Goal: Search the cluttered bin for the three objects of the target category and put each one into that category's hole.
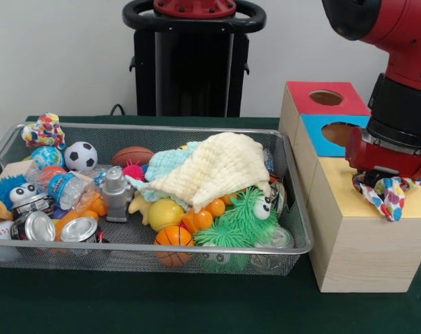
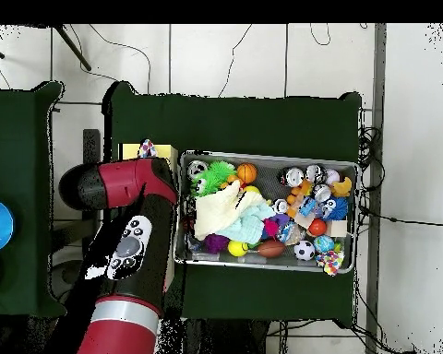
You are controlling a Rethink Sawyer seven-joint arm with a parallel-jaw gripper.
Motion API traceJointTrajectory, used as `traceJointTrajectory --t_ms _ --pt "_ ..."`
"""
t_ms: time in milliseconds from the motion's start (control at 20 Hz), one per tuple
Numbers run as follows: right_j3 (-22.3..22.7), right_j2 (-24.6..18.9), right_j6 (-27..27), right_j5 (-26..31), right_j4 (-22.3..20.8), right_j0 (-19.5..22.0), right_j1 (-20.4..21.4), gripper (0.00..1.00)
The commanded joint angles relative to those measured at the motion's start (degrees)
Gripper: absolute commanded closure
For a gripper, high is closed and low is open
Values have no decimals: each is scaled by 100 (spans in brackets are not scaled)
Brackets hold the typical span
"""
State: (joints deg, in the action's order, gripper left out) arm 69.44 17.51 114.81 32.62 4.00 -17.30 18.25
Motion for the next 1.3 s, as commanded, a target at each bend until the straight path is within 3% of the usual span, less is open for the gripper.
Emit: traceJointTrajectory --t_ms 50,1000,1050,1300 --pt "546 -411 913 -537 -87 101 -503 100" --pt "546 -494 792 -476 -93 154 -486 100" --pt "547 -502 781 -464 -93 160 -483 0" --pt "555 -581 664 -407 -105 206 -472 0"
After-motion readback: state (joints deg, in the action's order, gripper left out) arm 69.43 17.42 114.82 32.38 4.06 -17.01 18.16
